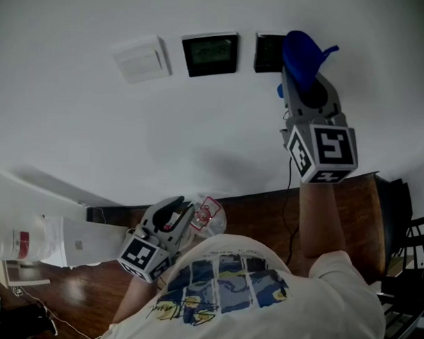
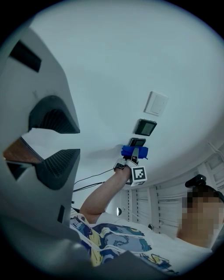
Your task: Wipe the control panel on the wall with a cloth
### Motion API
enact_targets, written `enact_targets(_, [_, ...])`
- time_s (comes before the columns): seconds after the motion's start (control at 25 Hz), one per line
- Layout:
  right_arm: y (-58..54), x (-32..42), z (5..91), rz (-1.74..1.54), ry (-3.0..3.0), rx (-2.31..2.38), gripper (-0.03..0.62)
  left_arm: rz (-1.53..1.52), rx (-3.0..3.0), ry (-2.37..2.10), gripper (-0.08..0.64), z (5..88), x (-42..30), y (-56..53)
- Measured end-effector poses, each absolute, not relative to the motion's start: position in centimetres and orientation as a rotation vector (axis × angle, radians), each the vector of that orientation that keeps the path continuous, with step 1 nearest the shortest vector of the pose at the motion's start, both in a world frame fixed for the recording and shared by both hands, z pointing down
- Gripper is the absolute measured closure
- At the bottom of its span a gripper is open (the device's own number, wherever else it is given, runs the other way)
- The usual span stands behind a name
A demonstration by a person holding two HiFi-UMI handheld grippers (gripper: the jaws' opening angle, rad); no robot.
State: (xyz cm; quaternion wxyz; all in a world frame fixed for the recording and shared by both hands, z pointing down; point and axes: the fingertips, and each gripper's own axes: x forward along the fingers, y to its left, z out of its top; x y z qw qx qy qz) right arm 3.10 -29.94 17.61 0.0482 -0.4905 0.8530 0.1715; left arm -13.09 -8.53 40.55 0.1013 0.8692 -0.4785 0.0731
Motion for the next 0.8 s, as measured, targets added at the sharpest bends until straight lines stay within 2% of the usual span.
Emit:
enact_targets(0.56, [-25.5, -12.2, 18.1, 0.54, 2.723, -1.277, 0.515, 0.218, 2.547, -1.416, 0.474, 41.2, -20.9, -4.7])
enact_targets(0.8, [-25.0, -15.9, 19.0, 0.515, 2.747, -1.253, 0.515, 0.168, 2.51, -1.432, 0.474, 41.6, -23.5, -2.9])
